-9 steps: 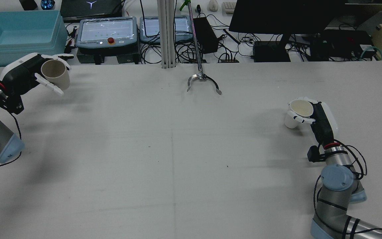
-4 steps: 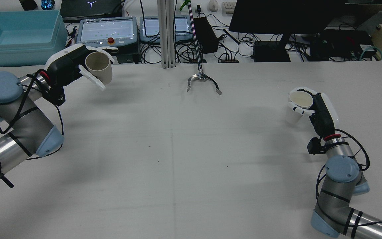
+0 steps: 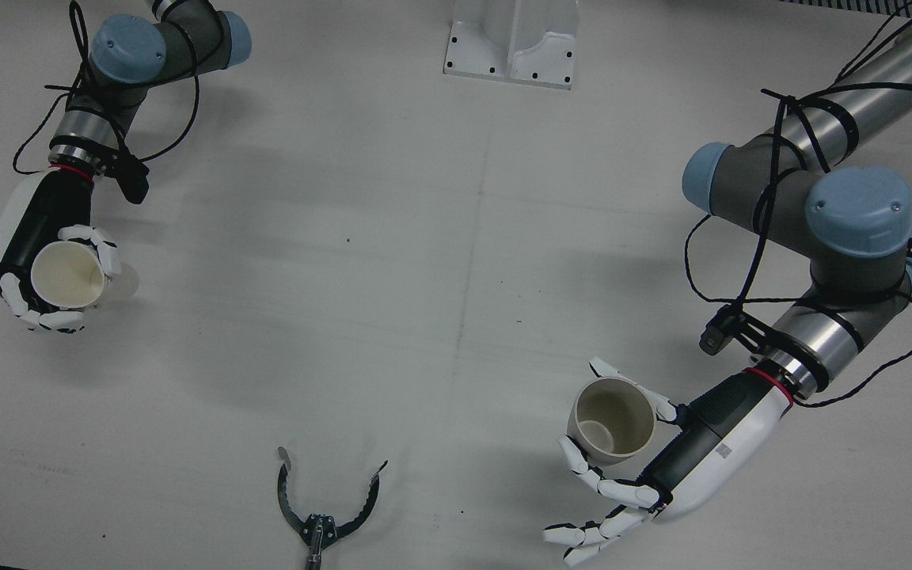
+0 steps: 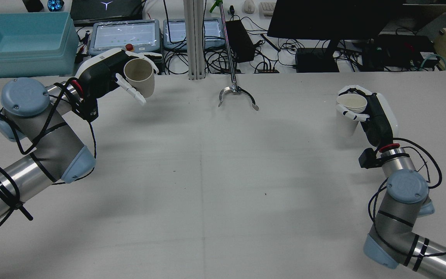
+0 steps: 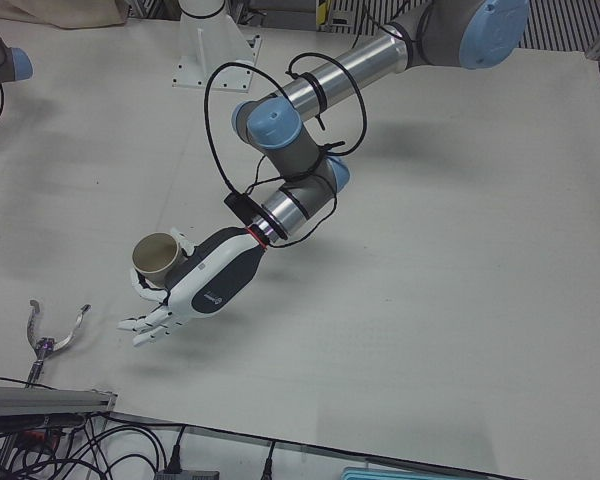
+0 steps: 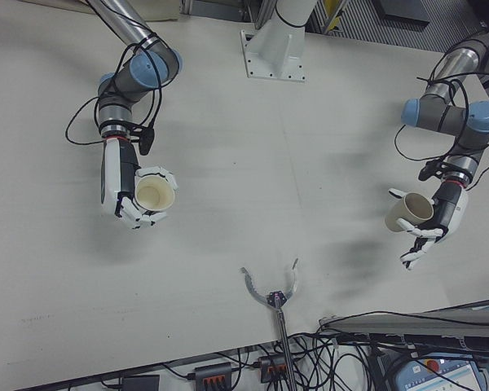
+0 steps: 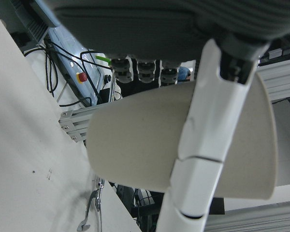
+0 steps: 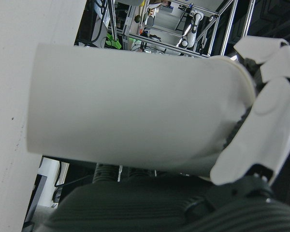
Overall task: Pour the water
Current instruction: 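Bring both held cups toward each other above the table center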
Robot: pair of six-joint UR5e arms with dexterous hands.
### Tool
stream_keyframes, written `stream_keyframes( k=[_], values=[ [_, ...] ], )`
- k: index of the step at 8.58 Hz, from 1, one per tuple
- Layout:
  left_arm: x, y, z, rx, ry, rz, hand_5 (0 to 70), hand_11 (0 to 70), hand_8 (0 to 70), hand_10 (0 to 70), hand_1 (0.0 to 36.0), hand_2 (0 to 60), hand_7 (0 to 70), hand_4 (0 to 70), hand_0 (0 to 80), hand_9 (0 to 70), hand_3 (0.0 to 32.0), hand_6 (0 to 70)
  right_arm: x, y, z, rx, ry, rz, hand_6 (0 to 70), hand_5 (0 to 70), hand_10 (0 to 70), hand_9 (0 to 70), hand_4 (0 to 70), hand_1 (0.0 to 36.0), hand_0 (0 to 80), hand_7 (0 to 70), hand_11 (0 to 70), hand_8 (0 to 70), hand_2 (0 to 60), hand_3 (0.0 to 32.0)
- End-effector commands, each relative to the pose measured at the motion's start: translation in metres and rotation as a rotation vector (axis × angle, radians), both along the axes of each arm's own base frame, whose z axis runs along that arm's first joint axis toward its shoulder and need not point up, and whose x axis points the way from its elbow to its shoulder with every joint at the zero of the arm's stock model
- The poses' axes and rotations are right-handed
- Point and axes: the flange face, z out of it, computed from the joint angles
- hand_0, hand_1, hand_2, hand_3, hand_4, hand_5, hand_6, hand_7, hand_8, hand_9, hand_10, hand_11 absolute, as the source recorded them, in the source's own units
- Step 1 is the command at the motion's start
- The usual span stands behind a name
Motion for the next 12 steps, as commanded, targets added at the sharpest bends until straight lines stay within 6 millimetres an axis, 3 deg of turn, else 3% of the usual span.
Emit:
stream_keyframes(
  k=[1,3,5,6,7,8,10,11,12],
  values=[
    [0.026,0.016,-0.04,0.029,0.009,0.037,37.4,11.5,6.4,6.5,26.0,0.0,19.7,68.8,80.0,8.9,0.0,13.7,0.031,-0.017,-0.043,0.07,0.023,0.004,60.4,41.1,44.7,57.6,22.6,36.0,47.7,68.8,65.1,46.2,60.0,0.0],
    [0.03,0.016,-0.055,0.04,0.005,0.038,37.2,11.5,6.2,6.5,26.0,0.0,19.6,68.3,80.0,8.6,0.0,13.6,0.041,-0.022,-0.053,0.089,0.028,0.001,61.4,41.0,46.2,56.4,22.4,36.0,48.1,67.3,67.3,46.0,60.0,0.0],
    [0.042,0.025,-0.058,0.047,-0.005,0.068,37.7,11.2,5.9,6.3,26.2,0.0,19.4,68.5,80.0,8.2,0.0,13.6,0.061,-0.026,-0.083,0.136,0.025,0.028,62.4,42.3,46.5,55.3,22.1,36.0,49.1,67.3,68.0,45.7,60.0,0.0],
    [0.066,0.041,-0.075,0.059,-0.003,0.103,38.0,11.2,5.8,6.2,26.5,0.0,19.4,69.0,80.0,8.0,0.0,13.7,0.072,-0.029,-0.101,0.17,0.047,0.028,63.4,42.9,46.6,55.7,23.6,36.0,49.3,68.7,68.0,46.0,60.0,0.0],
    [0.093,0.058,-0.104,0.078,0.0,0.14,37.8,11.3,5.6,6.3,26.6,0.0,19.0,68.1,80.0,7.5,0.0,13.6,0.079,-0.028,-0.115,0.193,0.067,0.039,64.1,43.2,46.6,55.7,25.0,36.0,49.3,69.5,67.9,45.9,60.0,0.0],
    [0.117,0.074,-0.129,0.088,0.003,0.183,38.5,11.6,5.7,6.5,27.1,0.0,19.2,68.3,80.0,7.7,0.0,14.0,0.079,-0.028,-0.117,0.195,0.069,0.039,64.1,43.1,46.4,55.1,25.8,36.0,49.2,69.6,67.6,45.5,60.0,0.0],
    [0.145,0.101,-0.186,0.14,-0.023,0.283,40.5,12.5,5.7,7.0,28.4,1.6,19.0,69.1,80.0,7.4,0.0,14.7,0.076,-0.027,-0.119,0.198,0.085,0.038,63.4,42.2,45.9,54.8,24.2,36.0,49.6,68.1,67.0,45.1,60.0,0.0],
    [0.163,0.119,-0.208,0.176,-0.031,0.306,40.1,12.4,5.4,7.0,28.5,3.4,18.4,67.9,80.0,6.9,0.0,14.3,0.069,-0.032,-0.132,0.217,0.113,0.04,63.3,41.8,46.5,54.7,23.7,36.0,49.6,68.0,67.9,45.0,60.0,0.0],
    [0.191,0.146,-0.211,0.18,-0.034,0.351,40.0,12.4,5.5,7.0,28.4,3.1,18.5,68.2,80.0,7.0,0.0,14.5,0.057,-0.04,-0.156,0.265,0.156,0.006,63.6,41.8,46.8,54.2,23.8,36.0,49.7,68.0,68.3,44.8,60.0,0.0]
  ],
)
